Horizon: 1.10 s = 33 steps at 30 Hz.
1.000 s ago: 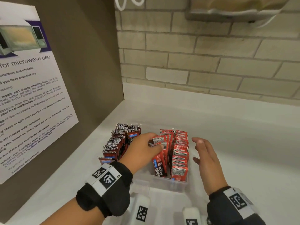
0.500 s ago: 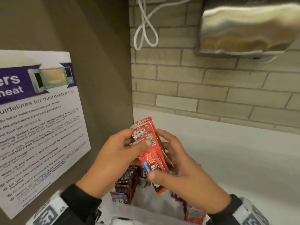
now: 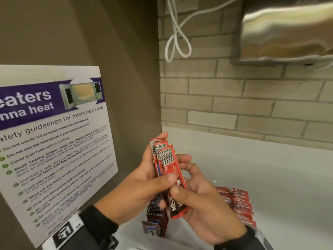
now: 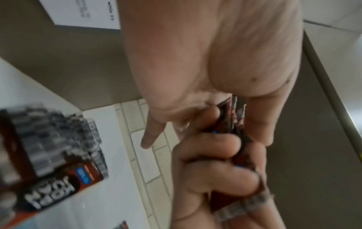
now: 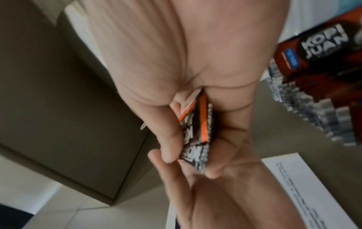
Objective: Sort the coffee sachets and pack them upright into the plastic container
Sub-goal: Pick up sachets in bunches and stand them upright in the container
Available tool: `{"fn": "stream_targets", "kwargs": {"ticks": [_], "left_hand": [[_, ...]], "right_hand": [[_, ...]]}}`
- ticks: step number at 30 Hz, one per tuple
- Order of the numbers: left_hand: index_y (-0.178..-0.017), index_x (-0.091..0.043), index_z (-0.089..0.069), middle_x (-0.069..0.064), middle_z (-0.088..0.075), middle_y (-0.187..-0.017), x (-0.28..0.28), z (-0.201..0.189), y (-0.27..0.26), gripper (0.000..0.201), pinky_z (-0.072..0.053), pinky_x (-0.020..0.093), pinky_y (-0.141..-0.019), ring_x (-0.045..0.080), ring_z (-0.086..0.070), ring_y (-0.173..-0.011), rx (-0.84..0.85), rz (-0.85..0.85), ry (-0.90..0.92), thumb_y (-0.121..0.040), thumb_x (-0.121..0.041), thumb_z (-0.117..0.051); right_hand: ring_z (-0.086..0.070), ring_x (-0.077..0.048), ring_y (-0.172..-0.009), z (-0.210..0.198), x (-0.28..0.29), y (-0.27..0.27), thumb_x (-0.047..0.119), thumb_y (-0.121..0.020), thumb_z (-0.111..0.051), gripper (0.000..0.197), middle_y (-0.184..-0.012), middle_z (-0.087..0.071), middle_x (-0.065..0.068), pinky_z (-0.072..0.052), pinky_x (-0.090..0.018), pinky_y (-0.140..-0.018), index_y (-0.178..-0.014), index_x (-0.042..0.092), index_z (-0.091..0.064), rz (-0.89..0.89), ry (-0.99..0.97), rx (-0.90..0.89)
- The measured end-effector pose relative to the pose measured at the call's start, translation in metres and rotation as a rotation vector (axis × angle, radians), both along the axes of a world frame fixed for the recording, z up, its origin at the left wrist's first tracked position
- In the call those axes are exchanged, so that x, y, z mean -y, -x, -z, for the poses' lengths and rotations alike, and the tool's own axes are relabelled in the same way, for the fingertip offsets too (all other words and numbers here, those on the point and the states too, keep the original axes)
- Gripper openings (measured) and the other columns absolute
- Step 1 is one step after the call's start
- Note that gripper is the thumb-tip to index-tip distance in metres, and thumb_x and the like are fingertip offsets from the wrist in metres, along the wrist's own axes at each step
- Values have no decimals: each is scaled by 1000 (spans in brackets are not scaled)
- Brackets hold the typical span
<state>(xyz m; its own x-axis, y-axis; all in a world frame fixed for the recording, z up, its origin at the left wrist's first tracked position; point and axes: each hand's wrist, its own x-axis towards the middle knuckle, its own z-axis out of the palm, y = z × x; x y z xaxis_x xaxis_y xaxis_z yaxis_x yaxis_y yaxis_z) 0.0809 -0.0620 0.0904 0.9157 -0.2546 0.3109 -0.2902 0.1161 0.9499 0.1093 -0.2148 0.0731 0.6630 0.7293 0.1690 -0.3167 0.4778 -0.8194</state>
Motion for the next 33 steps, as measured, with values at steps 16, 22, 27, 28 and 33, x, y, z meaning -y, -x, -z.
{"fn": "stream_targets", "kwargs": {"ticks": [16,22,27,28,33], "left_hand": [[-120,-57,-48,-1,-55,-99,-11,11,-4,61,-52,29,-81,33,-67,-100,42,21,140,-70,-38,-78],[-118,-50,-50,2,-60,-111,-18,6,-6,46,-51,31,-89,33,-60,-116,70,-19,49,-78,-42,-71],[-132,-49,-41,1,-61,-129,-5,14,-2,60,-45,29,-101,21,-54,-124,44,-26,25,-79,-47,-68],[-129,-40,-48,1,-62,-128,0,16,0,51,-48,31,-97,24,-57,-121,0,-23,49,-81,-42,-65],[-116,-12,-60,14,-71,-109,13,18,2,36,-56,29,-72,28,-69,-98,-112,-104,219,-85,-27,-48]], "right_hand": [[-58,-24,-49,7,-15,19,13,-79,-66,21,-69,-55,-19,-49,-26,-41,-96,1,-62,19,9,-296],[-63,-27,-57,3,-8,16,7,-82,-59,18,-77,-57,-21,-54,-27,-45,-96,-3,-62,-52,-82,-378],[-61,-20,-61,5,-8,17,7,-79,-59,30,-83,-62,-15,-54,-22,-51,-106,-5,-65,156,-62,-246],[-61,-21,-61,5,-9,17,9,-77,-61,34,-83,-63,-16,-55,-23,-51,-109,-3,-63,204,-21,-200],[-63,-10,-69,14,-8,14,40,-59,-70,46,-82,-68,2,-53,-29,-55,-96,20,-52,550,446,289]]}}
